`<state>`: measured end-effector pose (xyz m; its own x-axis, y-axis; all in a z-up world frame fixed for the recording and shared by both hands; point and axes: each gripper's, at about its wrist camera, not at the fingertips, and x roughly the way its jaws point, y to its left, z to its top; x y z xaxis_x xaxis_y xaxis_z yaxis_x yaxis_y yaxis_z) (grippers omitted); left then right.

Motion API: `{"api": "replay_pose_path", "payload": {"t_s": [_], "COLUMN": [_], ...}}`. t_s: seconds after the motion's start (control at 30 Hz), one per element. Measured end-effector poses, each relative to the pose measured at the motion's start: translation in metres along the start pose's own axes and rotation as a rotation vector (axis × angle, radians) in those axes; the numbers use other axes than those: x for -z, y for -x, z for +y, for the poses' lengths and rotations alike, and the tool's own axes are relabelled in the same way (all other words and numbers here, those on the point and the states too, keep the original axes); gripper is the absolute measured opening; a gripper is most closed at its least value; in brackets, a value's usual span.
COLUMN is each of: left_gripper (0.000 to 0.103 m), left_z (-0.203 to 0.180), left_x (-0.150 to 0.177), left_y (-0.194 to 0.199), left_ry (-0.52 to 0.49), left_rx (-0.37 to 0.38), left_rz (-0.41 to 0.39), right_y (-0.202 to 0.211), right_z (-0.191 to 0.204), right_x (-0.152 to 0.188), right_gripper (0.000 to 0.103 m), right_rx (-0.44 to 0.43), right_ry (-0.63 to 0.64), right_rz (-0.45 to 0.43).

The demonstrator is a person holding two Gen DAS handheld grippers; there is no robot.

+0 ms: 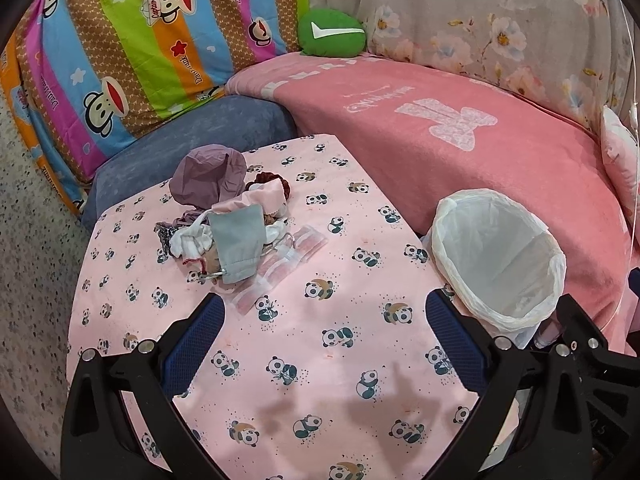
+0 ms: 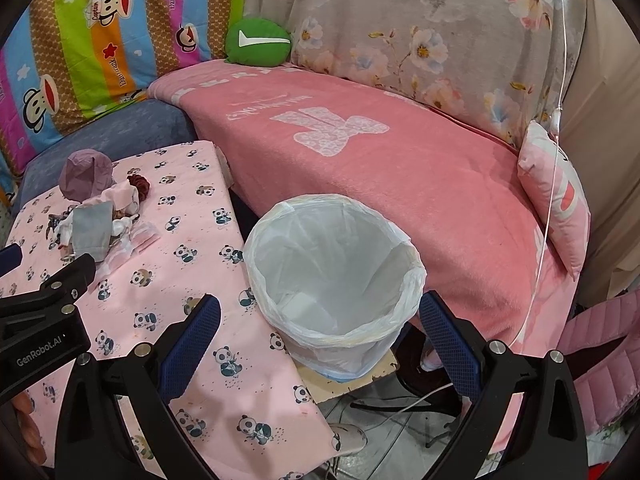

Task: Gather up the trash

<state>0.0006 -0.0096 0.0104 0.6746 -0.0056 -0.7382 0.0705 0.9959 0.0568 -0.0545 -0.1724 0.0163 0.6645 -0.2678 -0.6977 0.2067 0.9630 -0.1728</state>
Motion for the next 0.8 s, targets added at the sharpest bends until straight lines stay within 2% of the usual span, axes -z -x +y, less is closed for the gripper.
{"api": "replay_pose_path", "payload": {"t_s": [0.8], "left_gripper": [0.096], "left_z": [-0.0045], "left_x": [-0.0008], "left_y": [0.0002], "left_ry": [-0.006], "left_rx": [-0.014], "left_rz": [0.0], "right_y": [-0.0036], "right_z": [-0.0051], "right_x": [-0.0009], "right_gripper": [0.097], "right_rx": [0.003], "right_ry": [-0.006], "right_rz": [-0.002]}}
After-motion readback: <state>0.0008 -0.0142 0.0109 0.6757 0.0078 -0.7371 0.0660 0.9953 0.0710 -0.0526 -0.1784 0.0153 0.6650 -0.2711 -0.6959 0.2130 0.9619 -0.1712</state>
